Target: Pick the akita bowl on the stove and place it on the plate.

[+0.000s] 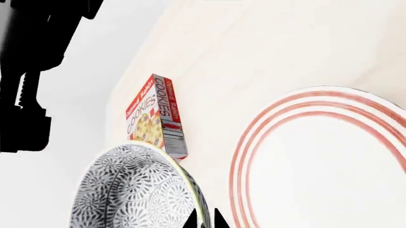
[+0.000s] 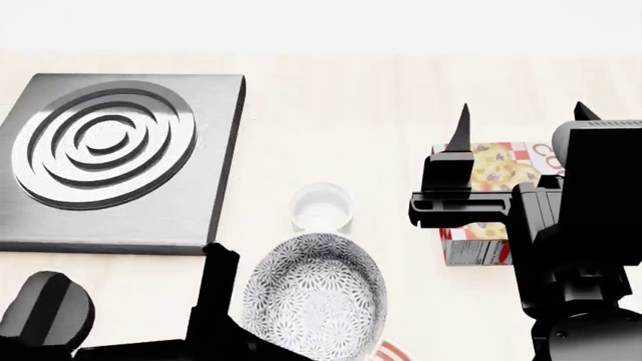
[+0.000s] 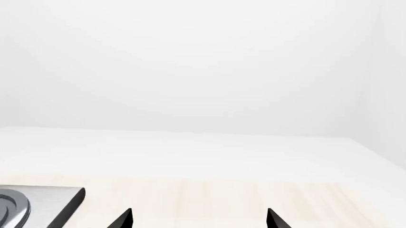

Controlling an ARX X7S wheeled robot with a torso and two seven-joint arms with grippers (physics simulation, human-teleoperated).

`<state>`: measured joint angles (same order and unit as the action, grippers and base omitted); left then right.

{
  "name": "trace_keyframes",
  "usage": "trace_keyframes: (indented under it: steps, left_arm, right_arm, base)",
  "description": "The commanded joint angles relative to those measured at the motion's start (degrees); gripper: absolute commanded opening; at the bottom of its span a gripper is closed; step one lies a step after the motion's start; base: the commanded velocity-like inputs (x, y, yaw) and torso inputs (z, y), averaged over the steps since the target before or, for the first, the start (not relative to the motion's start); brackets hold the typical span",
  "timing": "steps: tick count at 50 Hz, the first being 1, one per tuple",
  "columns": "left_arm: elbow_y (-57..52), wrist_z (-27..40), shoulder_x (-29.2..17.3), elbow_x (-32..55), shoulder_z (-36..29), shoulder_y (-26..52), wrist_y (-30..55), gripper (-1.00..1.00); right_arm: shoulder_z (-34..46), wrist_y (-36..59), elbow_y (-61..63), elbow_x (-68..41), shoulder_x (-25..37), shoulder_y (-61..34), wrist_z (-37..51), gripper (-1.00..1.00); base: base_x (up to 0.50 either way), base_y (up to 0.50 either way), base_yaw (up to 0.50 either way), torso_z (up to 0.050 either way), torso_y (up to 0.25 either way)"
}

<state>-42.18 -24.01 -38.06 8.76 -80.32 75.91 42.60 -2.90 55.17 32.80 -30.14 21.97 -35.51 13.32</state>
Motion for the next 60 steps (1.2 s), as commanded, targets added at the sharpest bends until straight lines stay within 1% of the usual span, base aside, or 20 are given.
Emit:
trace_keyframes:
  steps: [1, 7, 18, 32, 60]
  left_arm:
    - [-2.0, -1.3, 1.5, -1.3, 0.0, -1.3, -0.2, -1.0]
    - [-2.4, -0.7, 1.2, -2.5, -1.7, -2.4, -0.4, -1.0]
    - [-1.1, 0.7, 1.5, -3.0, -2.1, -4.0, -1.5, -1.0]
    - [1.6, 1.9, 0.5, -4.6, -3.7, -5.7, -3.9, -1.0]
    - [5.7, 4.0, 2.4, -5.9, -4.5, -7.8, -5.6, -1.0]
  right_arm:
    - [-1.1, 0.2, 0.1, 1.1, -0.9, 0.0, -0.8, 1.0]
    - [-1.1, 0.0, -0.1, 1.0, -0.9, 0.0, -0.8, 1.0]
    - [-1.0, -0.2, -0.3, 0.9, -0.7, 0.1, -0.7, 1.0]
    - [-1.0, 0.1, 0.1, 0.4, -0.6, 0.0, -0.3, 1.0]
    - [-0.9, 0.1, 0.0, -0.2, -0.3, -0.1, 0.2, 1.0]
  base:
    - [0.0, 0.0, 0.0, 0.0, 0.0]
    - [0.0, 0.0, 0.0, 0.0, 0.0]
    - [0.0, 0.0, 0.0, 0.0, 0.0]
    - [0.0, 0.0, 0.0, 0.0, 0.001]
    - [0.0, 0.0, 0.0, 0.0, 0.0]
